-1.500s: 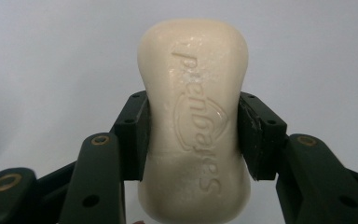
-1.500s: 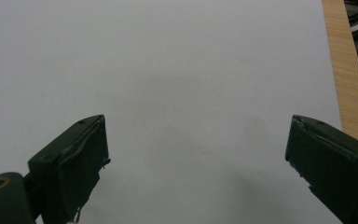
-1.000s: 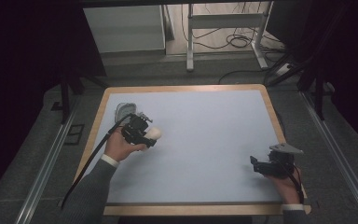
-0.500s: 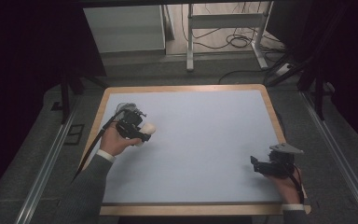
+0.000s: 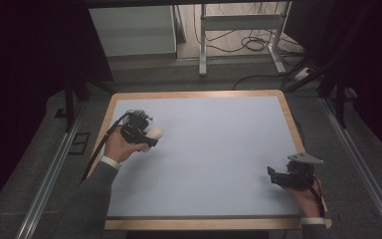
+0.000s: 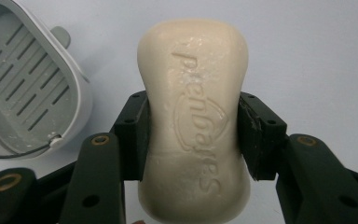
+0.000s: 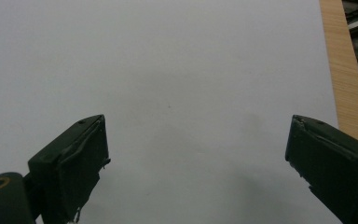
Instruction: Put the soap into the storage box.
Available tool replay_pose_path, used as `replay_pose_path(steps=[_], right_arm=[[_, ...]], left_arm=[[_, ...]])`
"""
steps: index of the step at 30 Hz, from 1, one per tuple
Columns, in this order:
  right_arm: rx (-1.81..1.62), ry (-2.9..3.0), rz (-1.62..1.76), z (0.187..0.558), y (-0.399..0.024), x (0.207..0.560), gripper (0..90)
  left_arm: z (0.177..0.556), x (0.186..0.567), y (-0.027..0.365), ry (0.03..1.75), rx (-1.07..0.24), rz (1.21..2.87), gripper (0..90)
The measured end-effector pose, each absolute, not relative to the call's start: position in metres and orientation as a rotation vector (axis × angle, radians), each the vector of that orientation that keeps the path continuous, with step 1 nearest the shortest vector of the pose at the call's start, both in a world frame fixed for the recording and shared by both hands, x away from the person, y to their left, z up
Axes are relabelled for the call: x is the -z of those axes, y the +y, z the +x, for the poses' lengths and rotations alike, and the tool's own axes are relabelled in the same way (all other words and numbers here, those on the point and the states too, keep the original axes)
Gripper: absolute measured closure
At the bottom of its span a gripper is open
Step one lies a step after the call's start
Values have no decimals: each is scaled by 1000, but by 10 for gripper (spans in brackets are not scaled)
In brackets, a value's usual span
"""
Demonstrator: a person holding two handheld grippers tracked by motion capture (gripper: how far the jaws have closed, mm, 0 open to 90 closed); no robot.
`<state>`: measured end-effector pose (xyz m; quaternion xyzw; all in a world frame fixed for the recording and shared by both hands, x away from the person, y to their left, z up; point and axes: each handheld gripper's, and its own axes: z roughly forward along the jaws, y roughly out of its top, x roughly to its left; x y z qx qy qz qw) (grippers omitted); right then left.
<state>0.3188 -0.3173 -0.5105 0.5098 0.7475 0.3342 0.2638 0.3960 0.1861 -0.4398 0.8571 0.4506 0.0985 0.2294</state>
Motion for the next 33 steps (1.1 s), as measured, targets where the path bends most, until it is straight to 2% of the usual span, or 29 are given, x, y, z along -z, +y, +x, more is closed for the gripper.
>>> replay_pose_path(steps=[33], right_arm=[[-896, 2019, 1383, 319, -318, 512, 56]], left_arm=[[428, 439, 219, 1401, -283, 2278, 497]])
